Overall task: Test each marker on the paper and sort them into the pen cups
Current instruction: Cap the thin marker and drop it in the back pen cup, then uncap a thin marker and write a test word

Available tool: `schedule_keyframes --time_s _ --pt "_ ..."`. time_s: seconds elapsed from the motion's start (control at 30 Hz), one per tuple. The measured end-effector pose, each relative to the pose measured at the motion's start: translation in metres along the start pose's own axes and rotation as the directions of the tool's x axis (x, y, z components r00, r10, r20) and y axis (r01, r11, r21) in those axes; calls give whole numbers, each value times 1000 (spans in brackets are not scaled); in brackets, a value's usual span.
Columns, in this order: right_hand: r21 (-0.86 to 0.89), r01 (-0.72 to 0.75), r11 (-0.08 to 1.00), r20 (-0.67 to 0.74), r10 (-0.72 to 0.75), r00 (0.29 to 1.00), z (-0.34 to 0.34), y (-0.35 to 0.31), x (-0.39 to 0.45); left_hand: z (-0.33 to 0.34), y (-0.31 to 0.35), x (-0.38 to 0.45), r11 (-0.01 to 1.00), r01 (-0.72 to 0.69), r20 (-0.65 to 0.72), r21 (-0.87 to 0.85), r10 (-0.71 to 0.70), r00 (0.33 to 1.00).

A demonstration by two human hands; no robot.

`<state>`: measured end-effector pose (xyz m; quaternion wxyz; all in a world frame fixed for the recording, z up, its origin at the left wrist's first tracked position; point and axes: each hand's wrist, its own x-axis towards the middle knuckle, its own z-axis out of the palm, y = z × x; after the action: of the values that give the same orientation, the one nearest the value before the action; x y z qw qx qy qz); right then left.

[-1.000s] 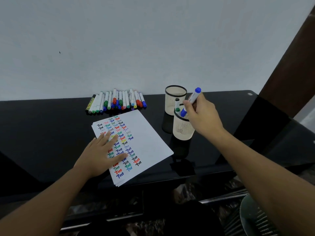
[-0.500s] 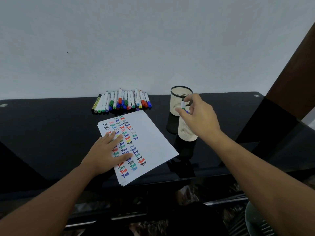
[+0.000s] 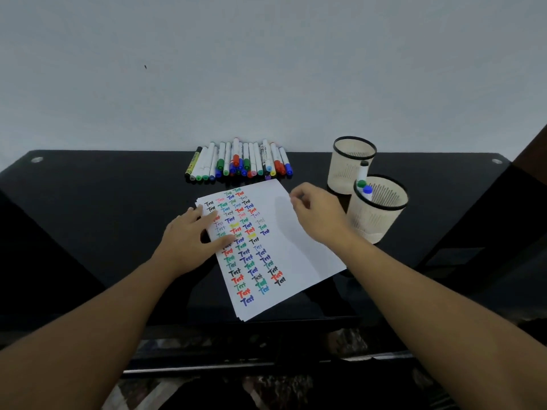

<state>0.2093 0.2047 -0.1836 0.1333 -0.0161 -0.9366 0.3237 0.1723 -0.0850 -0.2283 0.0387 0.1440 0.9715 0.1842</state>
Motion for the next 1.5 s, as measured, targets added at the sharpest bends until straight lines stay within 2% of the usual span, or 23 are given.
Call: schedule_keyframes --time_s 0.1,0.23,0.53,0.67,0.8,0.97,1.1,1.2,1.4,1.5 --pt "24 -107 994 8 107 994 21 22 28 6 -5 2 1000 -6 -26 15 6 1000" --pt "-25 -161 987 10 161 987 38 35 72 6 -4 5 1000 -12 -31 20 13 999" --pt "-388 -71 919 95 116 989 54 41 125 8 -8 7 1000 -15 -26 22 16 1000" --pt "-470 -70 880 30 95 995 53 43 120 9 -8 7 1000 -15 -27 12 15 1000" --pt "-446 -109 888 -88 77 993 53 49 107 10 -9 7 1000 -13 -34 -1 13 999" --pt "-475 -120 872 -120 71 990 52 50 101 11 -8 8 1000 -6 -33 21 7 999" --pt "-369 -221 902 -197 157 968 50 42 97 11 -9 8 1000 -6 -34 8 6 999" --pt "-119 -228 966 -297 184 937 46 38 89 10 -8 8 1000 -2 -31 10 3 1000" --pt "107 22 994 -448 29 894 37 22 76 11 -9 8 1000 -1 -39 6 1 999" --pt "34 179 983 -510 -137 849 33 13 68 11 -9 8 1000 0 -40 13 1 999"
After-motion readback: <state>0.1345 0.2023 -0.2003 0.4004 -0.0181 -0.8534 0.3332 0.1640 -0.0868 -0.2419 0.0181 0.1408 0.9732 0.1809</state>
